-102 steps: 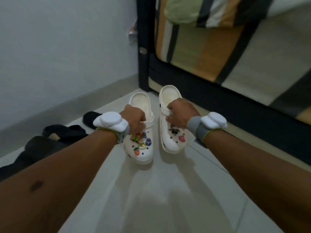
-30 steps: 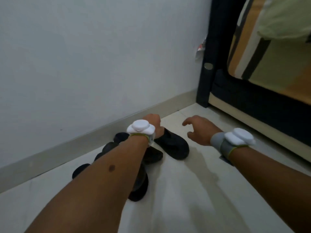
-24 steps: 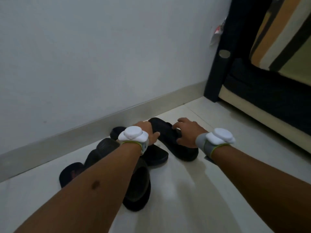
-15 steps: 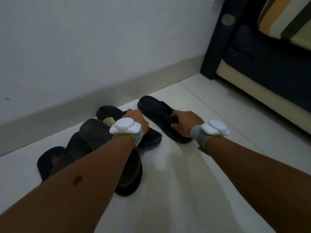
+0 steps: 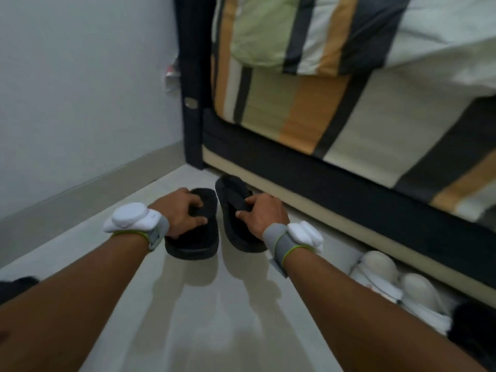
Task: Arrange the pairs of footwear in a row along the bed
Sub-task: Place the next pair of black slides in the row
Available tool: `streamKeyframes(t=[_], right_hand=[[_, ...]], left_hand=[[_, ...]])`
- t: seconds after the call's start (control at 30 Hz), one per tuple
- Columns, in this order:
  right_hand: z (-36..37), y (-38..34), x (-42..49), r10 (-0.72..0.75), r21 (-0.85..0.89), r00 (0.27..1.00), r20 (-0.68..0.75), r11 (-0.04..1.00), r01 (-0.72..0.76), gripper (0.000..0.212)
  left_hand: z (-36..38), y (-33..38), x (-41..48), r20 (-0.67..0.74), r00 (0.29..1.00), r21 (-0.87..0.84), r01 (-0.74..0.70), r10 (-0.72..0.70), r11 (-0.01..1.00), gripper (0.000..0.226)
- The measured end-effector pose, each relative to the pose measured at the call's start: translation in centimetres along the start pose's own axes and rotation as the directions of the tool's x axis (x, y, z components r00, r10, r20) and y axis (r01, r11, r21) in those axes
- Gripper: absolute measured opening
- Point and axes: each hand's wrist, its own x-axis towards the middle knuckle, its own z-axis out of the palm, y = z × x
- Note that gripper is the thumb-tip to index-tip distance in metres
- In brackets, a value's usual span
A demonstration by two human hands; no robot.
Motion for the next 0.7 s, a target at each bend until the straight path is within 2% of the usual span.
streamKeyframes(t=[0.13, 0.23, 0.43, 0.7], right_hand=[[-2.1, 4.7, -1.5, 0.124, -0.007, 0.992, 0.009, 0.992, -0.124, 0.03], [-3.2, 9.3, -2.1, 0.216, 0.009, 0.976, -0.004, 0.976, -0.216, 0.031], [-2.5, 13.5, -1.8, 0.351, -0.012, 0.935, -0.055, 0.936, -0.352, 0.021], [1.1, 14.9, -1.6, 0.402, -0.037, 0.915, -0.041, 0.914, -0.403, 0.022]], left_hand=[[2.1, 5.3, 2.0, 0.124, 0.988, 0.042, -0.102, 0.096, 0.994, 0.047], [5.3, 10.2, 3.4, 0.162, 0.978, 0.075, -0.144, 0.131, 0.987, 0.042], [10.2, 14.0, 4.6, 0.167, 0.974, 0.077, -0.167, 0.152, 0.983, 0.038], [13.2, 14.4, 5.4, 0.087, 0.983, 0.097, -0.169, 0.161, 0.981, 0.031]])
